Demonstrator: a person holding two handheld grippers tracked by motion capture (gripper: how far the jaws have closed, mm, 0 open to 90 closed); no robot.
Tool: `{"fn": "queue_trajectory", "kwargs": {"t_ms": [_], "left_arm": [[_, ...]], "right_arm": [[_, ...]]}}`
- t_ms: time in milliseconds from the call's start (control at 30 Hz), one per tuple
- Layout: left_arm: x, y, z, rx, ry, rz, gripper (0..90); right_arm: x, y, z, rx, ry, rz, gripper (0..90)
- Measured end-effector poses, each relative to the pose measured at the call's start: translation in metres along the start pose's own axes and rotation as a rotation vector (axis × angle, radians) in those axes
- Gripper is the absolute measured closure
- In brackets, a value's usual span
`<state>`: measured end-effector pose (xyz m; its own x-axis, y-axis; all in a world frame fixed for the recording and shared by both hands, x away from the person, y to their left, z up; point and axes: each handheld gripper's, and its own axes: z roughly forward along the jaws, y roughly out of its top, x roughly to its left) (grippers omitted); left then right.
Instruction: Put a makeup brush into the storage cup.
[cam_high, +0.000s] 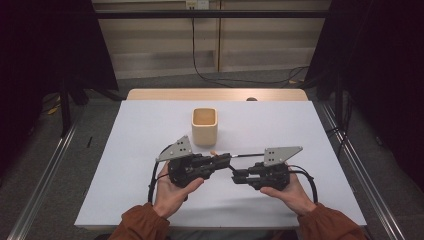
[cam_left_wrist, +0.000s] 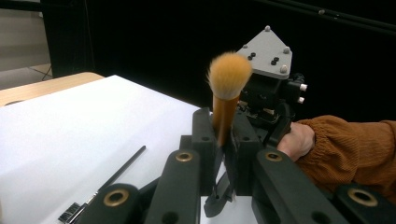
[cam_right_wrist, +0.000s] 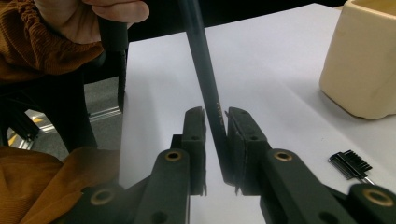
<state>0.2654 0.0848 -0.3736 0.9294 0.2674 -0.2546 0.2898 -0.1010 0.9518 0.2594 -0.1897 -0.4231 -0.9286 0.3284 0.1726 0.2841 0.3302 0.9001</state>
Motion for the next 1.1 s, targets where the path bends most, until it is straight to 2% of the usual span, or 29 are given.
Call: {"fn": "queue_trajectory", "kwargs": {"t_ms": [133,400,467,533,600,733,900,1100], "left_arm": [[0.001,0.001,-0.001,0.003,0.014,-0.005,83.8],[0.003,0.002,-0.003,0.006,0.018,0.002,83.8],[0.003,0.002,-0.004,0.004,0.019,-0.002,83.8],[0.004,0.001,-0.006,0.001,0.023,-0.005,83.8],[0.004,0.001,-0.007,0.000,0.030,-0.004,83.8],[0.006,0.000,-0.011,0.003,0.043,-0.007,83.8],[0.008,0.000,-0.016,0.010,0.062,-0.007,83.8],[0.011,0.002,-0.021,0.006,0.086,0.001,83.8]], "right_arm": [[0.000,0.000,0.000,0.001,-0.010,0.010,66.1],[0.002,0.001,-0.002,-0.007,-0.022,0.014,40.3],[0.003,0.001,-0.002,-0.008,-0.033,0.014,31.0],[0.002,0.001,-0.001,-0.010,-0.040,0.018,28.2],[0.001,0.001,-0.001,-0.016,-0.050,0.023,21.4],[0.001,0.000,-0.002,-0.023,-0.055,0.030,15.9],[0.001,0.000,-0.005,-0.034,-0.071,0.032,3.8],[-0.001,0.000,-0.009,-0.047,-0.098,0.040,2.5]]}}
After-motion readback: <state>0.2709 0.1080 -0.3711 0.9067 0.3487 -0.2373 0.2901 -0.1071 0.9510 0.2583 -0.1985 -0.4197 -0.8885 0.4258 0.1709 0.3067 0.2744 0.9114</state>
